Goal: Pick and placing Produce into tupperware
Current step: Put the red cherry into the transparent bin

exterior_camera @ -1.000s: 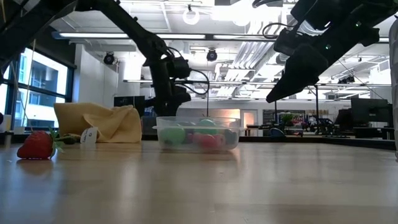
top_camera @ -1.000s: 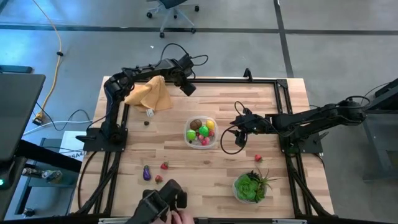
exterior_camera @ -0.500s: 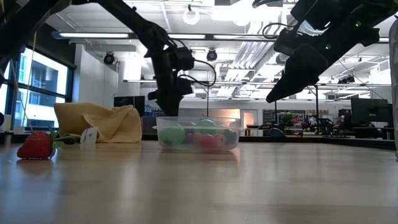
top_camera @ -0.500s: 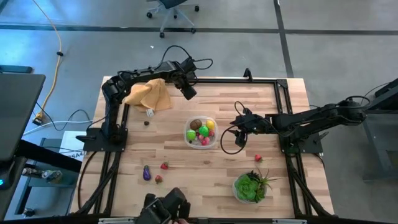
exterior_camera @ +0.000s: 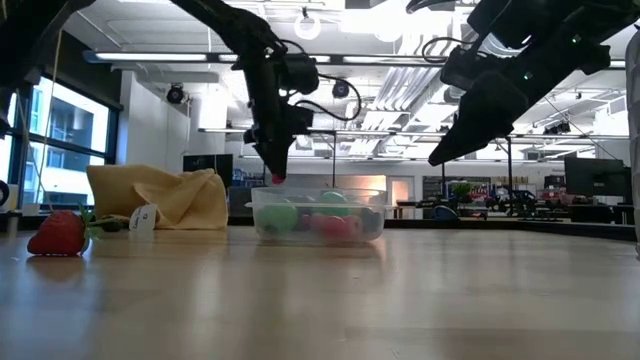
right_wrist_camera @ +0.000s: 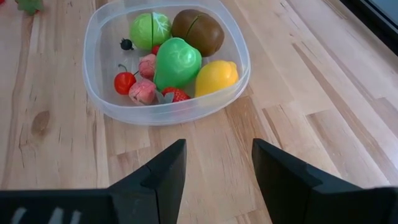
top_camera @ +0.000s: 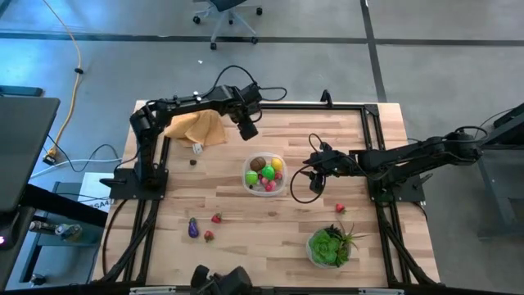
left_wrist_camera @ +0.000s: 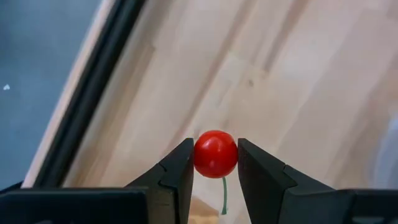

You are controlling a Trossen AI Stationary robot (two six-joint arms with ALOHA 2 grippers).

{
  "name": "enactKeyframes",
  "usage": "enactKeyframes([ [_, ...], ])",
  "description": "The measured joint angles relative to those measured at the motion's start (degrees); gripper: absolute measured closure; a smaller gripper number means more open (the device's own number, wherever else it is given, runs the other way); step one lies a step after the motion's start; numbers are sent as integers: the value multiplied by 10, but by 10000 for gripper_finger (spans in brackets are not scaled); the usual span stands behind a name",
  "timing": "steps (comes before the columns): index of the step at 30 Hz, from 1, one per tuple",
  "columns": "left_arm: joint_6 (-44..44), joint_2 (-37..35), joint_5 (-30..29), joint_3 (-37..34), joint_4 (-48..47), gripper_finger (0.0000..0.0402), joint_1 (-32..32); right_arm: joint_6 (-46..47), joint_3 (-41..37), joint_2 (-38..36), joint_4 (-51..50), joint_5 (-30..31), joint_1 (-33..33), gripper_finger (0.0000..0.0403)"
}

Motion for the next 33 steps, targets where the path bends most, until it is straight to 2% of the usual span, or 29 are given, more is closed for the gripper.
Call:
enactKeyframes([
  [18,64,-48,-13,0,-59,298,-134,0,0,0,2,0,0,227],
  [29,68,-51,-19,-1,-50,298,-199,0,0,0,2,0,0,227],
  [33,65,-51,-33,-24,-18,298,-219,0,0,0,2,0,0,227],
])
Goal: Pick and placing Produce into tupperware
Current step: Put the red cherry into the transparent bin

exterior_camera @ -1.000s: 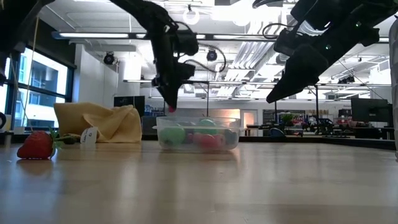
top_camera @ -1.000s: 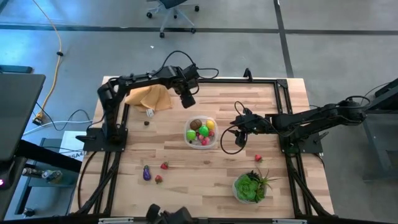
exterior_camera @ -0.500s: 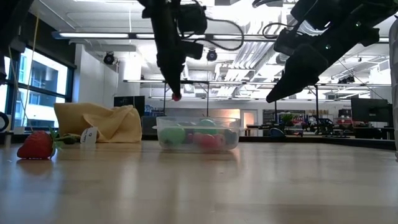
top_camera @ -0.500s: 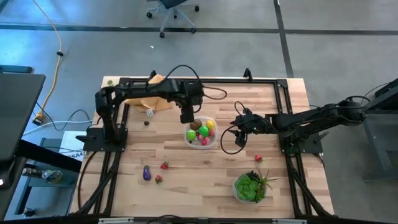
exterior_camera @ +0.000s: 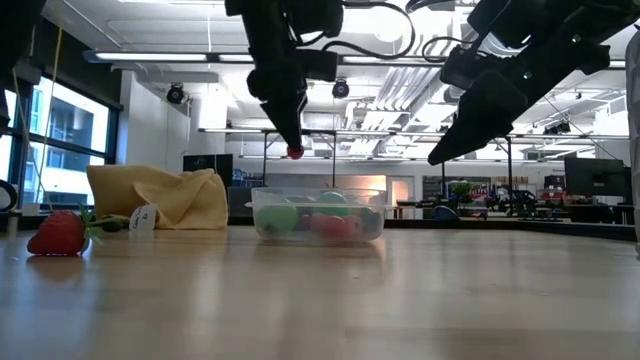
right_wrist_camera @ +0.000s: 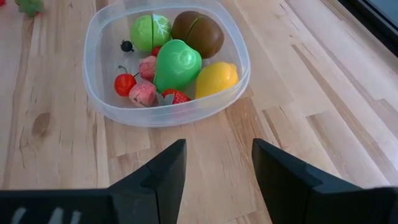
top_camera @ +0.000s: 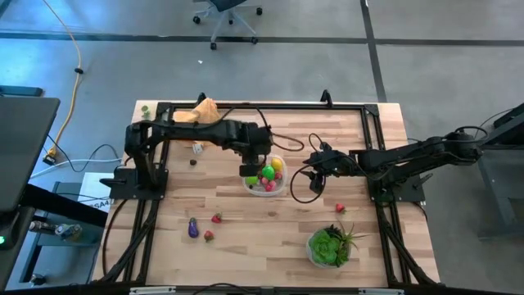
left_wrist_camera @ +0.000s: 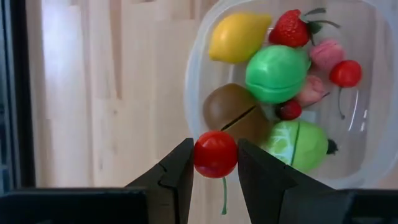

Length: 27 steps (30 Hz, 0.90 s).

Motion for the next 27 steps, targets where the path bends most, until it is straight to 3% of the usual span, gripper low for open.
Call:
enactKeyframes([
  [15,-43,1,34,-102,107,298,-22,0,0,0,0,0,0,227],
  [27,-50,1,42,-109,115,298,-33,0,0,0,0,0,0,227],
])
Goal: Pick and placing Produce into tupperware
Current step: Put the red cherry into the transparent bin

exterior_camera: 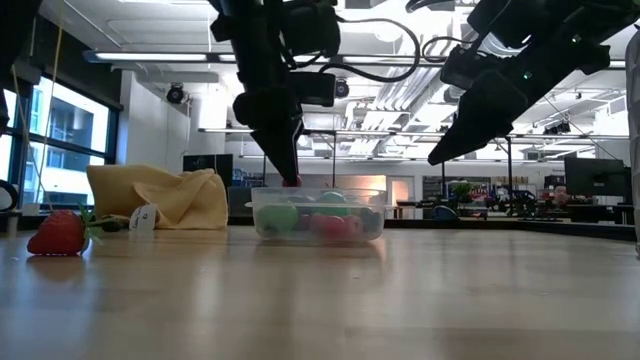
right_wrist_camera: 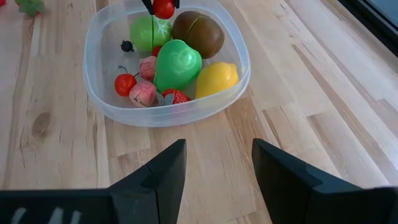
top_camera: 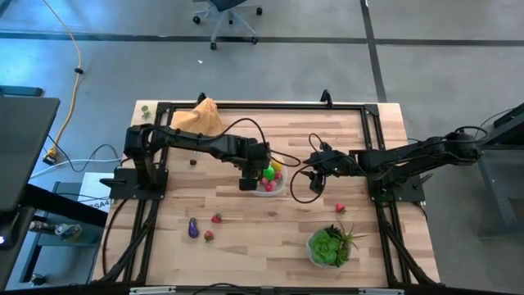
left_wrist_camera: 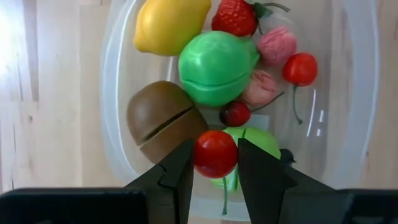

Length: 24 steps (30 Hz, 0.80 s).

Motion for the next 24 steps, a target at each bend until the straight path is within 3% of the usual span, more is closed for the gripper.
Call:
enactKeyframes([
  [24,-21,1,9,0,3,298,0,0,0,0,0,0,0,227],
])
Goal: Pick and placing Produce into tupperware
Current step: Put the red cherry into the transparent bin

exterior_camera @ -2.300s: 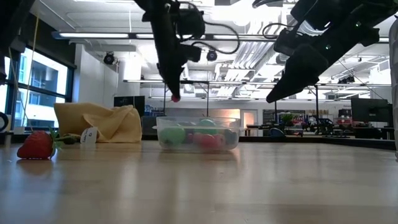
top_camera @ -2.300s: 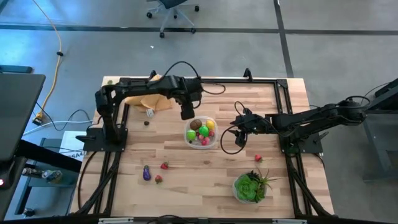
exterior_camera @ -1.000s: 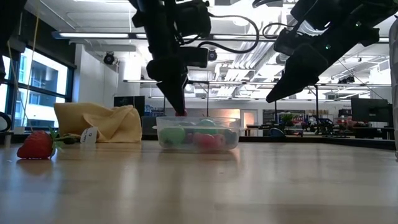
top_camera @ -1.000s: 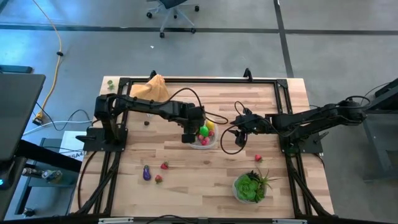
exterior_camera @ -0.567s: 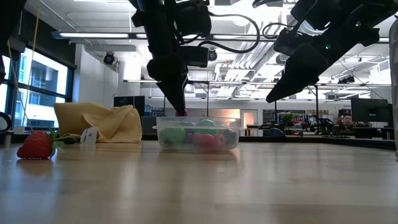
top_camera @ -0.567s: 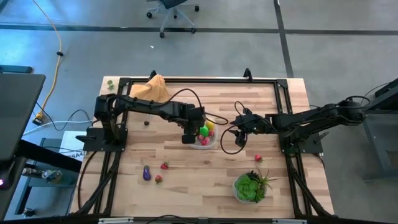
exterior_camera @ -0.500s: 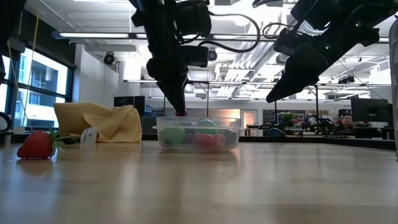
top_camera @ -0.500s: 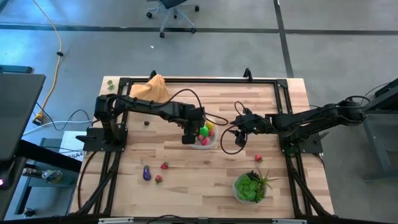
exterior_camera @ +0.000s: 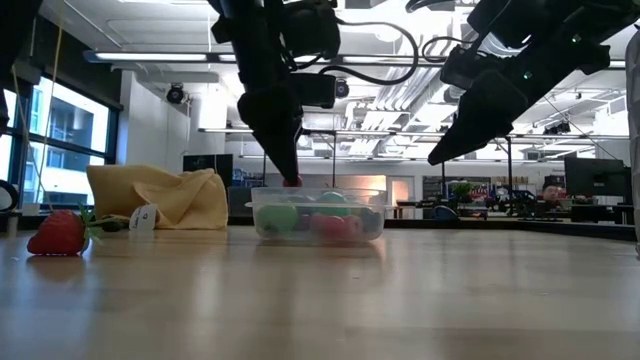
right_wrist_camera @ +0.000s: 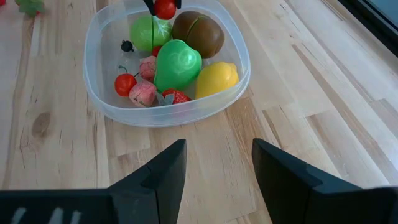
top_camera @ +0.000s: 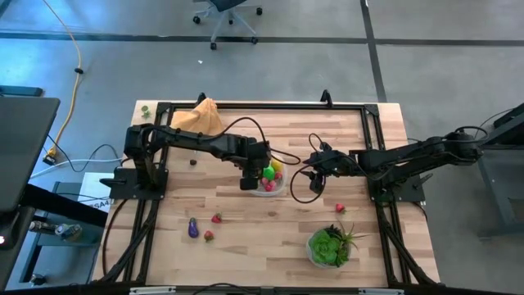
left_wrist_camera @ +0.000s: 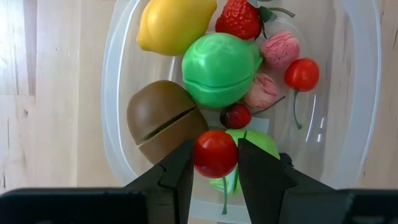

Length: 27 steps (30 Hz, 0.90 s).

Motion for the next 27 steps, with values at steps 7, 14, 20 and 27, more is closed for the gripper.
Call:
enactKeyframes([
  [7,-3,0,-1,0,2,298,0,0,0,0,0,0,0,227],
  [14,-5,0,-7,0,2,298,-8,0,0,0,0,0,0,227],
  [20,-4,0,-7,0,4,298,-7,0,0,0,0,0,0,227],
  [27,0,3,-8,1,2,270,-7,0,0,0,0,0,0,227],
])
